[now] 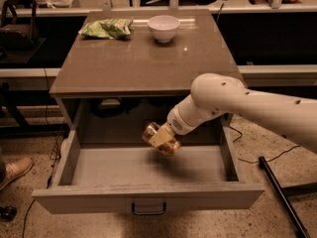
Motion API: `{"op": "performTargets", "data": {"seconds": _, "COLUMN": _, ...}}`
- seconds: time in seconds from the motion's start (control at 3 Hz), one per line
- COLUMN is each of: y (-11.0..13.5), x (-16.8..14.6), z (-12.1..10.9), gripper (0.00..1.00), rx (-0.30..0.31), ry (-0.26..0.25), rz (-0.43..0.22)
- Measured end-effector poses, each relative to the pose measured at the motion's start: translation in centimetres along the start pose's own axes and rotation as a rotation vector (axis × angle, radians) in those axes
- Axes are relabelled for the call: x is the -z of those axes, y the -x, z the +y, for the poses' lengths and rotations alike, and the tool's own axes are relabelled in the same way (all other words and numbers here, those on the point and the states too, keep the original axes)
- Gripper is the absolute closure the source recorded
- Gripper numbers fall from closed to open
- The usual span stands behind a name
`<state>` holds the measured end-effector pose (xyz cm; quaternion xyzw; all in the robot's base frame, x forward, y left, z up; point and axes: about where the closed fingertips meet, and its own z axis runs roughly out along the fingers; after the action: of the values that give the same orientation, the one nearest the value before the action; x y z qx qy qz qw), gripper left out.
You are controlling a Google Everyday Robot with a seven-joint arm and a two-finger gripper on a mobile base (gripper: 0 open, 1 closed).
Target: Place orange can into top drawer
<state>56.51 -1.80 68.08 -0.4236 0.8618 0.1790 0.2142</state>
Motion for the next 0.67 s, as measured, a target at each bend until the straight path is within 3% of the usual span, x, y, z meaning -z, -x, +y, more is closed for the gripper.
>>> {"op": "performTargets", "data": {"seconds": 0.33, "y": -0.3, "x": -1.7, "z": -0.5, "gripper": 0.36, "rx": -0.03, "ry": -0.002, "rz": -0.004}}
{"op": "performTargets", "data": {"seconds": 0.67, "y": -1.0, "x": -3.7, "z": -1.0, "gripper": 0.05, "rx": -0.063, "ry": 0.006, "rz": 0.013}}
